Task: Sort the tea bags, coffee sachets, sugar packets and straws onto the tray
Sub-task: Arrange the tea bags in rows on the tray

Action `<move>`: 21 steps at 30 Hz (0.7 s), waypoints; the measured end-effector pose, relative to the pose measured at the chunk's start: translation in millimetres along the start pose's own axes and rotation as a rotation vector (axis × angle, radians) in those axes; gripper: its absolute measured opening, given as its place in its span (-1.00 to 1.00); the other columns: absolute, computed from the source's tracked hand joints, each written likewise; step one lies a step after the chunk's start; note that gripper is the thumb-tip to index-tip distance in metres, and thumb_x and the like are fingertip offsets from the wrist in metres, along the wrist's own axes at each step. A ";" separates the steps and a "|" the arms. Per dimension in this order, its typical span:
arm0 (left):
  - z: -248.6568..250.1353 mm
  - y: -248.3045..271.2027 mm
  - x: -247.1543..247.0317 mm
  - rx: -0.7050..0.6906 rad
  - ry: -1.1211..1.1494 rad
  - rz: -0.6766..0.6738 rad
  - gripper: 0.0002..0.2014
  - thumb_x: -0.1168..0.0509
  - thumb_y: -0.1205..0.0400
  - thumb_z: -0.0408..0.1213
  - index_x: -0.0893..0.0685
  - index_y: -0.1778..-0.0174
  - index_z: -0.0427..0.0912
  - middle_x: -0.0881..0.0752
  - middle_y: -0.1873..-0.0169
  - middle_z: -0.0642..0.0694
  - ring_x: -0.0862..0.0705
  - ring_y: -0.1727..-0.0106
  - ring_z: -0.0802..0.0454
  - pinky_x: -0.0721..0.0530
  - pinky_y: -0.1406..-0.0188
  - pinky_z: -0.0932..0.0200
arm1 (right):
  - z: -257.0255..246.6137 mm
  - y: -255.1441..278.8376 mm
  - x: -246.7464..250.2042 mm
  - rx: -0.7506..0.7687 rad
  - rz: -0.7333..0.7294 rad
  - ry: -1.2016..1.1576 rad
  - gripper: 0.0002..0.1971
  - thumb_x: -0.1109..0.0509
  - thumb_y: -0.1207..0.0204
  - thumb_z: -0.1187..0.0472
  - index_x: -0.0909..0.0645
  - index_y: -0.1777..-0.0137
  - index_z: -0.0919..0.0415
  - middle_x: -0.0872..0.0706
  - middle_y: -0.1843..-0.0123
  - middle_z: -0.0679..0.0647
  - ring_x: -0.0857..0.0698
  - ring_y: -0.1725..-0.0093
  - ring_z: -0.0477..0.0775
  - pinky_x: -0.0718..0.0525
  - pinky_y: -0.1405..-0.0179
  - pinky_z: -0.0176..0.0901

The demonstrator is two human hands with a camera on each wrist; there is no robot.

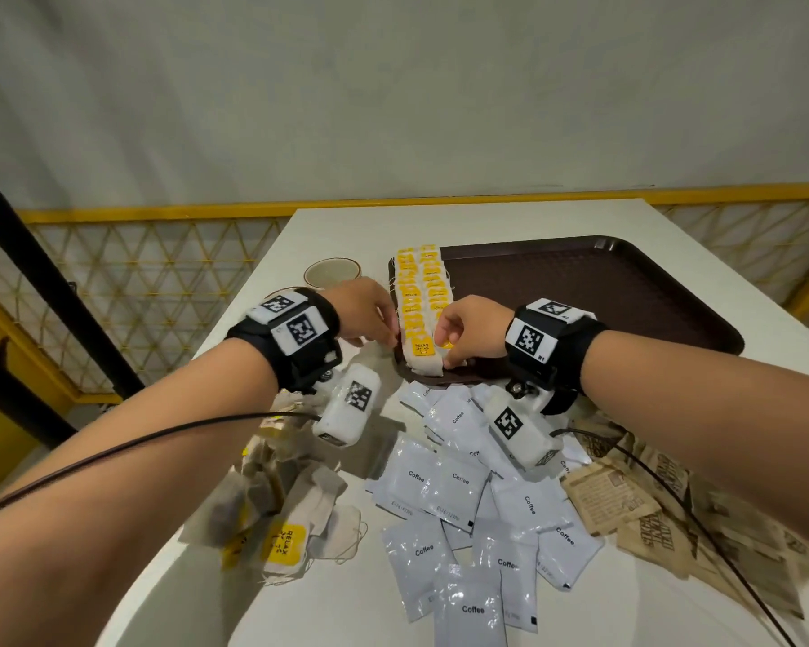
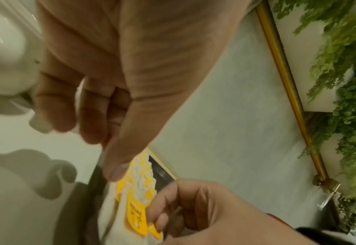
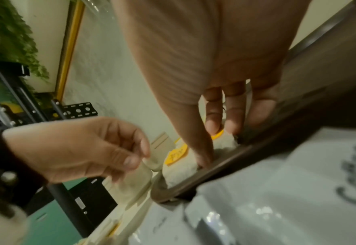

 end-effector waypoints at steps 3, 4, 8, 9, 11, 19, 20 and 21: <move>-30.6 21.8 5.0 0.062 -0.061 -0.062 -0.96 -0.41 -0.57 -0.27 -0.77 0.12 -0.10 -0.68 0.31 0.01 -0.64 0.30 0.14 -0.71 0.33 0.28 | 0.8 8.7 8.5 0.026 0.037 -0.125 -0.86 -0.57 -0.37 0.32 -0.69 0.12 0.18 -0.52 0.35 -0.11 -0.51 0.35 -0.13 -0.54 0.17 -0.24; -40.4 29.1 4.8 0.071 -0.099 -0.089 -0.93 -0.40 -0.57 -0.26 -0.78 0.09 -0.11 -0.69 0.30 0.00 -0.63 0.29 0.14 -0.72 0.30 0.27 | 1.6 12.5 10.7 0.035 0.045 -0.160 -0.87 -0.56 -0.38 0.32 -0.70 0.10 0.21 -0.53 0.36 -0.08 -0.52 0.33 -0.08 -0.53 0.16 -0.22; -46.8 49.0 13.1 0.020 -0.195 -0.025 -0.93 -0.45 -0.52 -0.28 -0.78 0.11 -0.11 -0.64 0.42 0.07 -0.58 0.44 0.14 -0.58 0.38 0.29 | 6.9 25.2 11.5 0.022 0.034 -0.266 -0.84 -0.54 -0.42 0.28 -0.72 0.01 0.23 -0.59 0.25 0.03 -0.56 0.21 0.00 -0.52 0.32 -0.33; -41.0 52.1 18.1 -0.008 -0.181 0.017 -0.94 -0.46 -0.50 -0.29 -0.78 0.13 -0.11 -0.65 0.43 0.03 -0.59 0.45 0.11 -0.58 0.37 0.24 | 7.3 27.0 11.1 0.021 0.030 -0.289 -0.85 -0.53 -0.43 0.28 -0.72 0.01 0.22 -0.59 0.23 0.05 -0.56 0.21 0.02 -0.53 0.35 -0.33; -29.0 58.4 23.2 -0.060 -0.146 0.040 -0.97 -0.48 -0.49 -0.26 -0.80 0.19 -0.09 -0.73 0.41 -0.06 -0.62 0.46 0.08 -0.60 0.38 0.24 | 7.0 29.9 10.3 0.024 0.027 -0.317 -0.87 -0.51 -0.44 0.29 -0.72 0.02 0.20 -0.60 0.24 0.04 -0.57 0.21 0.01 -0.53 0.38 -0.39; -49.2 59.4 -6.6 0.071 -0.368 -0.135 -0.80 -0.48 -0.48 -0.13 -0.74 0.01 -0.02 -0.74 0.16 0.06 -0.68 0.27 0.14 -0.61 0.25 0.30 | 3.2 32.5 7.5 0.038 0.022 -0.319 -0.89 -0.51 -0.46 0.29 -0.72 0.04 0.16 -0.61 0.25 0.00 -0.57 0.27 -0.11 -0.51 0.44 -0.56; -51.7 58.1 -12.5 0.083 -0.420 -0.157 -0.78 -0.50 -0.46 -0.11 -0.73 0.02 0.00 -0.70 0.16 0.10 -0.66 0.19 0.12 -0.60 0.19 0.28 | 1.8 32.4 6.9 0.042 0.019 -0.311 -0.90 -0.50 -0.46 0.29 -0.72 0.03 0.17 -0.61 0.25 0.00 -0.57 0.27 -0.11 -0.51 0.43 -0.55; -53.8 56.0 -17.6 0.092 -0.466 -0.172 -0.79 -0.52 -0.44 -0.12 -0.71 0.07 -0.01 -0.67 0.19 0.12 -0.64 0.15 0.11 -0.58 0.17 0.27 | -0.1 32.6 6.0 0.046 0.016 -0.305 -0.90 -0.50 -0.47 0.29 -0.72 0.03 0.17 -0.60 0.25 0.00 -0.56 0.28 -0.11 -0.51 0.43 -0.55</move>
Point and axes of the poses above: each hand's wrist, its own y-axis away from the middle knuckle, its own x-axis out of the back of the hand, z = x × y, the point moved 10 cm from there along -y, towards the middle knuckle
